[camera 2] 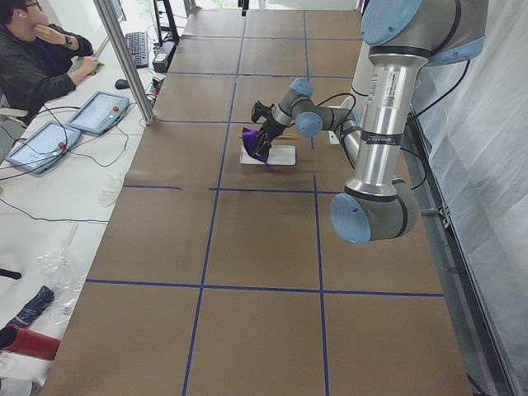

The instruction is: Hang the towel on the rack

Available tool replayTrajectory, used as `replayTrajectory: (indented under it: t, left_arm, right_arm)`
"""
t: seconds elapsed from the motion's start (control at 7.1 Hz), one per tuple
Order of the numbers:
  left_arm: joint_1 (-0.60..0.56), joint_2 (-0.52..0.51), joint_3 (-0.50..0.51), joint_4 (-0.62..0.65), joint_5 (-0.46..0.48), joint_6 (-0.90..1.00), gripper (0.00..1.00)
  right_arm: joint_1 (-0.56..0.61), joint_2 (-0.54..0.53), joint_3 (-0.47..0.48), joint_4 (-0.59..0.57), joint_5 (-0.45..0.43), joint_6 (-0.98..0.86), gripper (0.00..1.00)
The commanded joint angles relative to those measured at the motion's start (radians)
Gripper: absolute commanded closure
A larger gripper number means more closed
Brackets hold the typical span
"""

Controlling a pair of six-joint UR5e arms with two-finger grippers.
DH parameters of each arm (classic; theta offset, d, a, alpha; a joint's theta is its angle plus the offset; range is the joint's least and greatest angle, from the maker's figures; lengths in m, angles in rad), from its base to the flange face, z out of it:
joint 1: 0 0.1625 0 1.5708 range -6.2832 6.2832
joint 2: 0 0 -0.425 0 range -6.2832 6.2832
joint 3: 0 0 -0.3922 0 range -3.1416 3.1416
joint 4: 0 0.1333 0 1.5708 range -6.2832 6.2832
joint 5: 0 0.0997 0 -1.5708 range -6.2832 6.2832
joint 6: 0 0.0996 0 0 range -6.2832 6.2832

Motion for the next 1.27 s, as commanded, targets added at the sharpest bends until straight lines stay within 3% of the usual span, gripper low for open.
replayTrajectory:
  t: [0.0, 0.28, 0.7, 0.99, 1.13]
  left_arm:
    - [-0.024, 0.004, -0.016, 0.008, -0.034, 0.062, 0.00]
    - [-0.135, 0.004, -0.043, 0.068, -0.175, 0.243, 0.00]
    - [-0.357, 0.002, -0.033, 0.143, -0.401, 0.549, 0.00]
    - [-0.553, 0.007, 0.039, 0.148, -0.555, 0.764, 0.00]
    - [-0.656, 0.008, 0.105, 0.146, -0.695, 0.885, 0.00]
  right_arm:
    - [0.005, -0.031, 0.000, 0.003, -0.009, 0.004, 0.00]
    - [0.005, -0.101, -0.041, 0.000, -0.042, 0.005, 0.00]
    - [0.035, -0.112, -0.116, 0.009, -0.047, -0.006, 0.00]
    - [0.129, -0.158, -0.155, 0.012, -0.009, -0.088, 0.00]
    - [0.190, -0.161, -0.197, 0.014, 0.063, -0.155, 0.00]
